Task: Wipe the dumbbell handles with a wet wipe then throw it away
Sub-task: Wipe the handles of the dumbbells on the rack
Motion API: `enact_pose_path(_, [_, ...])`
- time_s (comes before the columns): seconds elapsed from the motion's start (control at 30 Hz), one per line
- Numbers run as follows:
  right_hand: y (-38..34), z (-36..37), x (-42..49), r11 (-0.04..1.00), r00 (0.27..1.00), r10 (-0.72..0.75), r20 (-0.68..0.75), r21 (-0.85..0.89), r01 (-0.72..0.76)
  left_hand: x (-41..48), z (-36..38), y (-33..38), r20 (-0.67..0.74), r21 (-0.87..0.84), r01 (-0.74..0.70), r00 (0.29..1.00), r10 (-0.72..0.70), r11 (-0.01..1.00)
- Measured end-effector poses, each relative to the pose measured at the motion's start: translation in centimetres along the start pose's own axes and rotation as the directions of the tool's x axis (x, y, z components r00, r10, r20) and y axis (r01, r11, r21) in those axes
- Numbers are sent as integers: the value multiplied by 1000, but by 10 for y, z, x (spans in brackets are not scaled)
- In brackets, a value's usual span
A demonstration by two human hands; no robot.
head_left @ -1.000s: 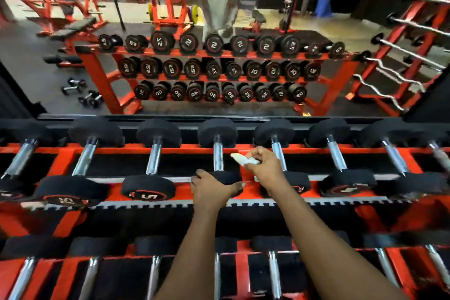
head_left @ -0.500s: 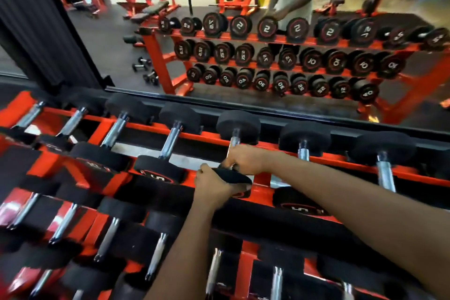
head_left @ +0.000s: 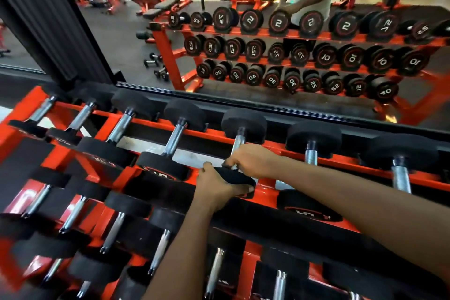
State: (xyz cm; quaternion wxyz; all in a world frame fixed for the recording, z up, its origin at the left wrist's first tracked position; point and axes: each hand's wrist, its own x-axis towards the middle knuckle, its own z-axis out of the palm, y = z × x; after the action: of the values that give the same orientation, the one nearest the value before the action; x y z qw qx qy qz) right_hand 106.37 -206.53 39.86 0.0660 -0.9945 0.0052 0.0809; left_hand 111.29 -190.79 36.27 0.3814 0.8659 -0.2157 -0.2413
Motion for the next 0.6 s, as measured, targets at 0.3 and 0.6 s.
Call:
enact_pose_path(0.3, [5, 12, -9, 1000, 995, -27, -98, -18, 25, -3, 0, 0, -17, 20, -30, 999, 31, 999])
enact_pose_path(0.6, [11, 9, -15, 1000, 974, -7, -228, -30, 0, -4, 1, 0, -25, 40, -26, 999, 27, 999])
